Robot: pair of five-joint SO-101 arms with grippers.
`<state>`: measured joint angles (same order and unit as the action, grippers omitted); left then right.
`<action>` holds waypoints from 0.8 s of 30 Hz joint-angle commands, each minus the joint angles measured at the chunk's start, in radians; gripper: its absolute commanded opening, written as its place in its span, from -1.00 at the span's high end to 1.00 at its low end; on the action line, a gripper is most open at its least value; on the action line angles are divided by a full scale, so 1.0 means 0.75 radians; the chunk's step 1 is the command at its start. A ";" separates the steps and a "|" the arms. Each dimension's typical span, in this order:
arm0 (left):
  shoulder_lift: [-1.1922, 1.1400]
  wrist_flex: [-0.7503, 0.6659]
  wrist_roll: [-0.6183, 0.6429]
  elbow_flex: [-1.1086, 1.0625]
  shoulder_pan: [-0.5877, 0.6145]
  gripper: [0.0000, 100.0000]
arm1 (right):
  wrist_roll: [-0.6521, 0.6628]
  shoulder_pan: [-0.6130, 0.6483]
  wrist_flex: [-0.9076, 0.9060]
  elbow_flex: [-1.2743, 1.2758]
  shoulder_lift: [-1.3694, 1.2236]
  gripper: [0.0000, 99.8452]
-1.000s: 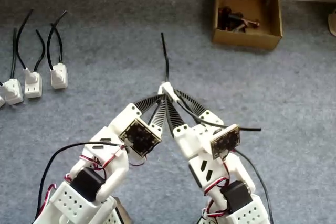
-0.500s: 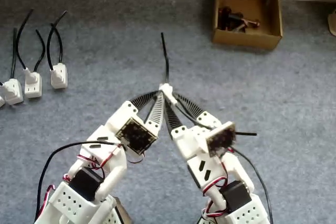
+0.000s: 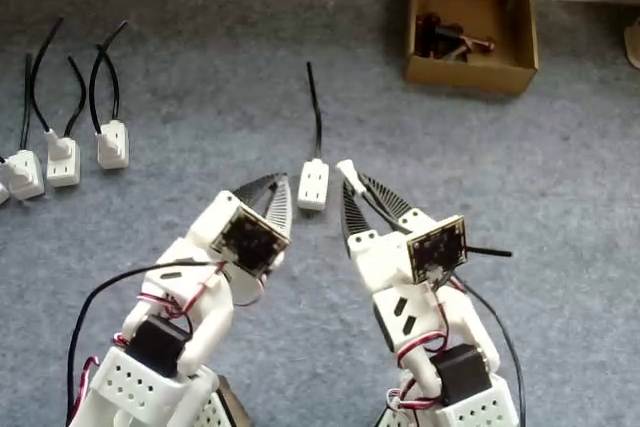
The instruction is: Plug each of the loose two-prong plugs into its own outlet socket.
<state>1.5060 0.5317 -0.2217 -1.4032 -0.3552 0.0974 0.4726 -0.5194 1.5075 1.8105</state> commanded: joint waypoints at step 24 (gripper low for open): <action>0.009 0.043 0.147 -0.036 0.560 0.99 | 0.407 0.007 -0.377 -0.883 -1.075 0.99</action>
<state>1.5060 0.5685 -0.1204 -1.4231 0.0529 0.3644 0.4680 -0.7894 0.9582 1.1293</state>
